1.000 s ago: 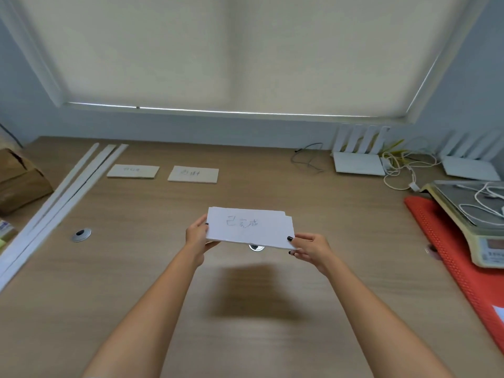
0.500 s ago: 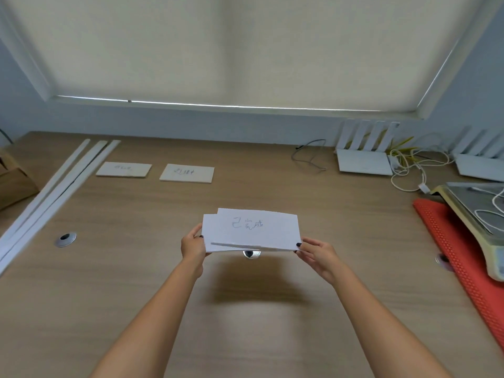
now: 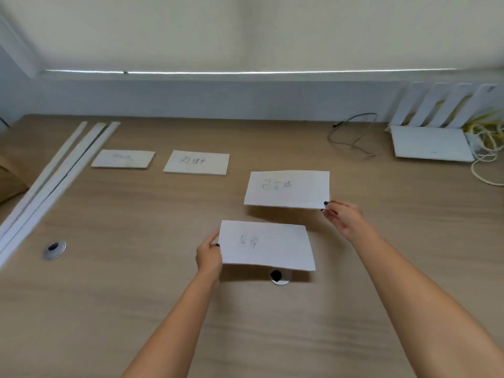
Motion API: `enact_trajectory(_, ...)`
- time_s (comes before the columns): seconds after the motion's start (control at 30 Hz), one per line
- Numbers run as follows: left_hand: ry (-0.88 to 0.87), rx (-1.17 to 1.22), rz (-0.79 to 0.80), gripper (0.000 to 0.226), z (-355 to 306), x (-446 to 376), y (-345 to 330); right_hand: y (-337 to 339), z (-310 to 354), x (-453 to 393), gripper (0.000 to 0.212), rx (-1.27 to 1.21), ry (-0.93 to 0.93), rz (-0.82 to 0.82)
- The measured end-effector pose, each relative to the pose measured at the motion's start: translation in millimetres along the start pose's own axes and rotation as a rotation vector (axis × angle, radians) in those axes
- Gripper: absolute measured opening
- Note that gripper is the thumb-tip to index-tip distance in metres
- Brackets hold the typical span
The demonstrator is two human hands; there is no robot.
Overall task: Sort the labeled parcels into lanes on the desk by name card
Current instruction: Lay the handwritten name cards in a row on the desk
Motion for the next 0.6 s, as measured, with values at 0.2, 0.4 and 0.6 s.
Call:
enact_trajectory(0.2, 0.016, 0.083, 0.073, 0.051, -6.2, -37.2, -18.2, -25.2, 17.6, -75.1, 0.019, -0.006, 0.035, -0.054)
enact_trajectory(0.4, 0.018, 0.106, 0.107, 0.054, -8.9, -62.0, -33.9, -34.5, 26.8, -126.1, 0.014, 0.051, 0.093, -0.104)
enact_trajectory(0.6, 0.027, 0.102, 0.127, 0.057, -8.1, -67.2, -40.0, -27.8, 38.6, -148.1, 0.025, 0.237, 0.090, -0.221)
Point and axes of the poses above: each hand's wrist, its own x-axis away from the middle knuckle, its own y-axis out of the back of the hand, z = x × y, the point moved 7 cm from there along -x, towards the middle knuckle, and after that the axes turned 4 degrees about -y, right-handed, at the moved point
